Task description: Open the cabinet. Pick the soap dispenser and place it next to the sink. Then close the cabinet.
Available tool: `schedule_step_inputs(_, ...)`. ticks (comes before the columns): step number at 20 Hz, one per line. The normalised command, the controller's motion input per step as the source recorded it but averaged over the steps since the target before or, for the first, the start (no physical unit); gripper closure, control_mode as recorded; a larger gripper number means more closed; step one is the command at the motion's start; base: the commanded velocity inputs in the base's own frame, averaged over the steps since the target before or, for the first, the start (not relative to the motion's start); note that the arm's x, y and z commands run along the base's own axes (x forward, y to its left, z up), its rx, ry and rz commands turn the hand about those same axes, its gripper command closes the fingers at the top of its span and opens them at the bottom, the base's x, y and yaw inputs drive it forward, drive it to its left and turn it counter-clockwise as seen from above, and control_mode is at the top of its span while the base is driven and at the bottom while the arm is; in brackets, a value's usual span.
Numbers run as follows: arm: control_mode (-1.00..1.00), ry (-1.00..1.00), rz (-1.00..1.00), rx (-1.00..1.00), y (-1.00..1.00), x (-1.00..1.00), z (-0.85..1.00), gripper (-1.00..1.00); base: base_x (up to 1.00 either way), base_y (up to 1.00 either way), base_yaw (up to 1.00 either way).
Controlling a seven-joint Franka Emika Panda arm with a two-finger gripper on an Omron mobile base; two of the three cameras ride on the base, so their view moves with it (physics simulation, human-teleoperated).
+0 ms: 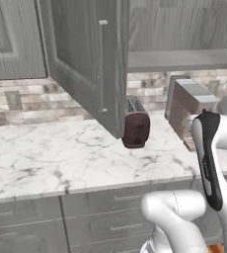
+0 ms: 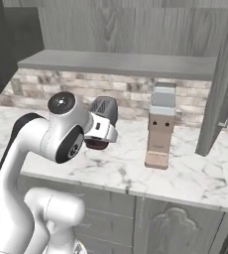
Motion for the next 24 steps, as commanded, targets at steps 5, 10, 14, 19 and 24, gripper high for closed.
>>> schedule_step_inputs(5, 1.00, 0.00, 0.00, 0.00, 0.00, 0.00, 0.00, -1.00, 0.20, 0.09, 0.30)
schedule_step_inputs(10, 1.00, 0.00, 0.00, 0.00, 0.00, 0.00, 0.00, -1.00, 0.13, -0.24, 0.17)
schedule_step_inputs(14, 1.00, 0.00, 0.00, 0.00, 0.00, 0.00, 0.00, -1.00, -0.02, -0.51, 0.13)
schedule_step_inputs(19, 1.00, 0.00, 0.00, 0.00, 0.00, 0.00, 0.00, -1.00, -0.13, -0.51, 0.02)
schedule_step_inputs(24, 1.00, 0.00, 0.00, 0.00, 0.00, 0.00, 0.00, -1.00, 0.00, -0.26, 0.00)
